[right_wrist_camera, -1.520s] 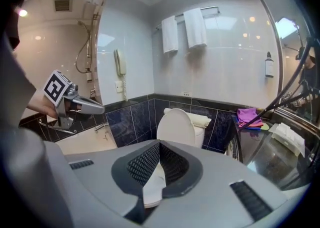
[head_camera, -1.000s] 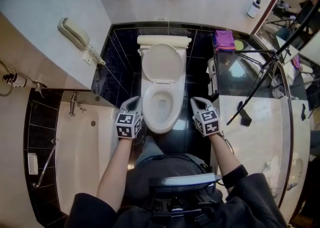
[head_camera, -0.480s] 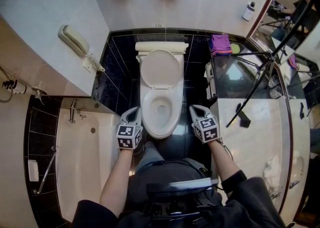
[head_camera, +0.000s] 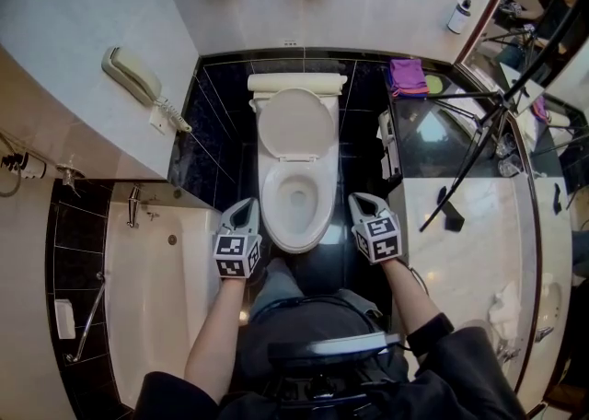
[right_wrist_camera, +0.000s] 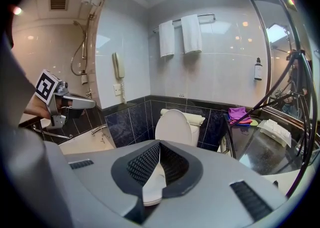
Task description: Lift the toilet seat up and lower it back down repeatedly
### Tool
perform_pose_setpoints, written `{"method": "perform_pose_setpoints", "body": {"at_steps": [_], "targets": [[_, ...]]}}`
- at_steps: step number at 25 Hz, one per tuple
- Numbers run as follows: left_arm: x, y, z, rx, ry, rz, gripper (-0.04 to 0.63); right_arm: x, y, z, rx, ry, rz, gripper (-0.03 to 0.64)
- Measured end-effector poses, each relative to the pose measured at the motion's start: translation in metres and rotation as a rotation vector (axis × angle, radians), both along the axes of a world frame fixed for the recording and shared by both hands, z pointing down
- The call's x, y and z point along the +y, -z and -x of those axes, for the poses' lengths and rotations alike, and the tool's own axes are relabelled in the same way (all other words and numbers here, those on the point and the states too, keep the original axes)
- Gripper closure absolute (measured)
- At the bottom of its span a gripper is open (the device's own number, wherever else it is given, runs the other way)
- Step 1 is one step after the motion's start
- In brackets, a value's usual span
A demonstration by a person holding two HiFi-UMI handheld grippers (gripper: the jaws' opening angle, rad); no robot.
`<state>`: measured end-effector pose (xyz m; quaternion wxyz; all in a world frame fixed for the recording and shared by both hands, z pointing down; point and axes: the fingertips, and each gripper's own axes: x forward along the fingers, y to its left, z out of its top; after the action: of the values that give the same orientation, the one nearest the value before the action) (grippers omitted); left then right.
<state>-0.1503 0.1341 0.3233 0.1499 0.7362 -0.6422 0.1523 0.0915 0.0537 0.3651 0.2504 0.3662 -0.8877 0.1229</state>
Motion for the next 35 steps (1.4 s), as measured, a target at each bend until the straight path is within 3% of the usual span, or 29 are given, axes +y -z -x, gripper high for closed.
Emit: {"method": "perform_pose_setpoints", "body": {"at_steps": [3, 10, 15, 23, 30, 35], "targets": [[0.0, -0.005, 0.002, -0.011, -0.014, -0.003, 0.598, 0.0, -0.015, -0.004, -0.003, -0.042, 0.036, 0.573], [-0.017, -0.03, 0.009, -0.038, -0.067, 0.036, 0.598, -0.007, -0.084, -0.004, -0.076, -0.138, 0.245, 0.406], [-0.036, -0.05, 0.017, -0.072, -0.087, 0.048, 0.598, -0.01, -0.153, -0.01, -0.113, -0.243, 0.399, 0.403], [-0.071, -0.125, 0.012, -0.099, -0.147, 0.051, 0.598, -0.005, -0.318, -0.008, -0.169, -0.388, 0.652, 0.393], [-0.079, -0.213, 0.005, -0.106, -0.142, 0.043, 0.598, 0.004, -0.45, -0.006, -0.197, -0.424, 0.778, 0.399], [-0.069, -0.263, 0.007, -0.096, -0.113, 0.081, 0.598, 0.012, -0.512, -0.007, -0.311, -0.503, 0.853, 0.4]]}}
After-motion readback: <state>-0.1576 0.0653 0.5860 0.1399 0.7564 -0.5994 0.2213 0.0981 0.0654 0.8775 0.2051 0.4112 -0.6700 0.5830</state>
